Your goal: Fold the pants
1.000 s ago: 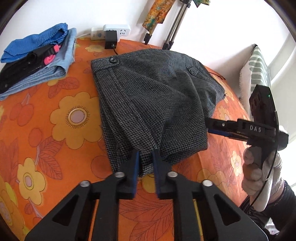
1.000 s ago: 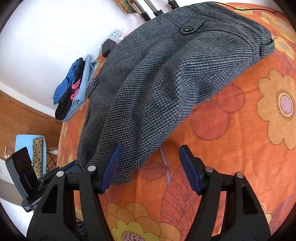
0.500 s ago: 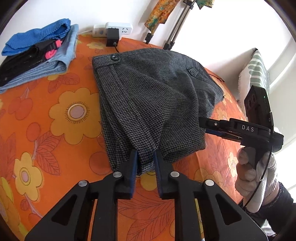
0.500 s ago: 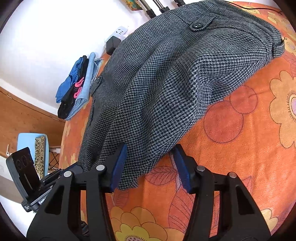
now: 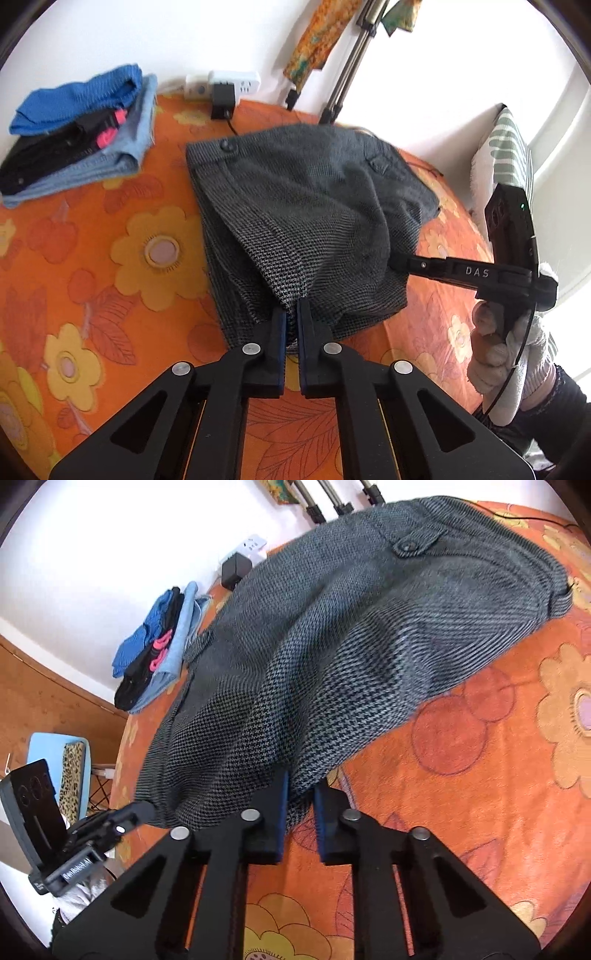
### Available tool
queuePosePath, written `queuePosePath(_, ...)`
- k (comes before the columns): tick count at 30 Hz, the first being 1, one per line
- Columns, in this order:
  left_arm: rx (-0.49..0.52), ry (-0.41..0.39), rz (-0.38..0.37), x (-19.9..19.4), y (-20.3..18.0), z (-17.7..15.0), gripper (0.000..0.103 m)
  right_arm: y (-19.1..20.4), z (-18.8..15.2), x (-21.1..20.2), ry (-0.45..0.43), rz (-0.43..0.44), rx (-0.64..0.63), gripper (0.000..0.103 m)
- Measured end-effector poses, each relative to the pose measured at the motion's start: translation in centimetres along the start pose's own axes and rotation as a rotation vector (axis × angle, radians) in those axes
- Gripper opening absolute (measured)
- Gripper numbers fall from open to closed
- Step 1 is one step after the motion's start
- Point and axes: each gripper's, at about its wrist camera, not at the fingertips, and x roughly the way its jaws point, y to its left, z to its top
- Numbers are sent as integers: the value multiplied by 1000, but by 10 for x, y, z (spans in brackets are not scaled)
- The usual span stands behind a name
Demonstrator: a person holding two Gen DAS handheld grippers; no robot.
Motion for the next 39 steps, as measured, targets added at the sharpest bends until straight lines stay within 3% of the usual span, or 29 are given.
queuePosePath(3, -5, -10, 14, -5, 5, -1, 4, 2, 0, -8, -10, -23, -23, 8)
queuePosePath(8, -5, 126, 78, 29, 15, -22, 4, -1, -7, 3, 41, -100, -43, 8)
queuePosePath(11, 41, 112, 120, 23, 13, -25, 4, -4, -7, 1, 47, -102, -46, 8)
queuePosePath(13, 38, 108, 141, 18, 17, -24, 5, -7, -7, -3, 55, -92, -47, 14)
queuePosePath(15, 38, 86, 160, 12, 19, -21, 10, -13, -7, -9, 60, -92, -40, 35)
queuePosePath(17, 72, 48, 185, 5, 11, -18, 13, -23, -6, -21, 24, -83, -6, 47)
queuePosePath(18, 98, 28, 190, 2, 4, -16, 13, -28, -5, -27, 7, -83, 12, 47)
queuePosePath(21, 184, -20, 186, -7, -22, -14, 17, -51, 4, -47, -58, -115, 78, 47)
queuePosePath(25, 285, -55, 128, -4, -60, -9, 31, -86, 20, -73, -146, -152, 188, 51)
queuePosePath(30, 297, 12, 65, 26, -80, -1, 31, -128, 41, -91, -213, -141, 329, 68)
queuePosePath(35, 311, 79, 66, 56, -86, 0, 31, -156, 54, -78, -213, -74, 446, 68)
queuePosePath(39, 304, 113, 70, 66, -82, -1, 31, -157, 61, -64, -189, -57, 445, 68)
